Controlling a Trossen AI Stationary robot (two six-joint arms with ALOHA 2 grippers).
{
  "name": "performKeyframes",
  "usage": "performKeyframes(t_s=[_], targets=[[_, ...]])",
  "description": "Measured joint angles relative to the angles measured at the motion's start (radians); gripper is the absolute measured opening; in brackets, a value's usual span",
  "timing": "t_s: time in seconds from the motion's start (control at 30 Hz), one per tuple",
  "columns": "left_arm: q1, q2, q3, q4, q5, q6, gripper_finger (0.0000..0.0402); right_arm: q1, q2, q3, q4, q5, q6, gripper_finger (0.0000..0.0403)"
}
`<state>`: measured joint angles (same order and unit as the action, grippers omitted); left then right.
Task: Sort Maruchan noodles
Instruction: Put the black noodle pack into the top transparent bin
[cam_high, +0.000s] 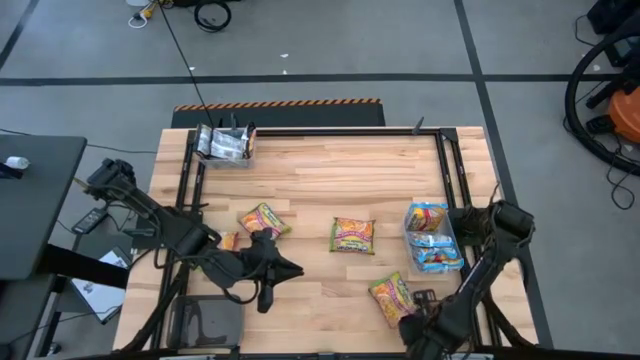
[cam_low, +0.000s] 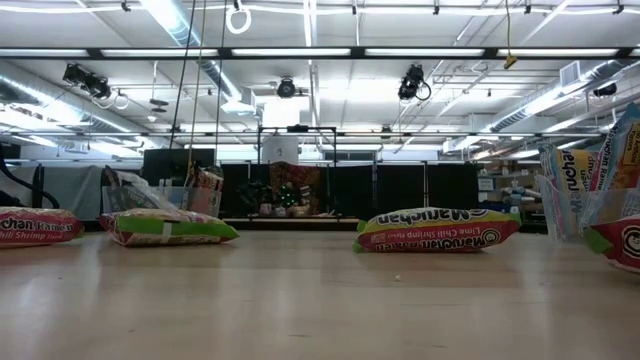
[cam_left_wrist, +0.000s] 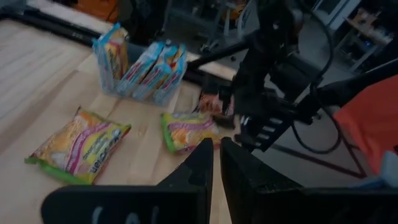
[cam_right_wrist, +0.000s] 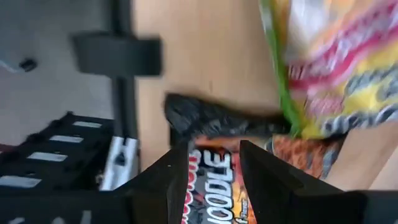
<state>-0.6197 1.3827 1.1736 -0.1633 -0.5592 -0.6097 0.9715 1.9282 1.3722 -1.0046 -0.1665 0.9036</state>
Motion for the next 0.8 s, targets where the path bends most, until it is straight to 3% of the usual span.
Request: performKeyframes(t_s=[0.33,0.43,0.6,0.8], targets=[[0.002,0.055,-0.001,0.037,-0.006,-0.008,0.0034,0.004,-0.006,-0.177,0.176,-0.012,0.15,0.0141],[0.003,0.057,-0.001,0.057,-0.006,-0.007,0.0034,0.003,-0.003,-0.207,0.22,-0.011,0.168,0.0111],[0.011,0.057,-0.001,0.087,-0.007,0.02,0.0034,0.003,-0.003,-0.206,0.229,-0.018,0.168,0.0018],[0.029,0.056,-0.001,0.131,-0.009,0.077,0.0034,0.004,-0.043,-0.082,0.117,0.032,0.14,0.0006]])
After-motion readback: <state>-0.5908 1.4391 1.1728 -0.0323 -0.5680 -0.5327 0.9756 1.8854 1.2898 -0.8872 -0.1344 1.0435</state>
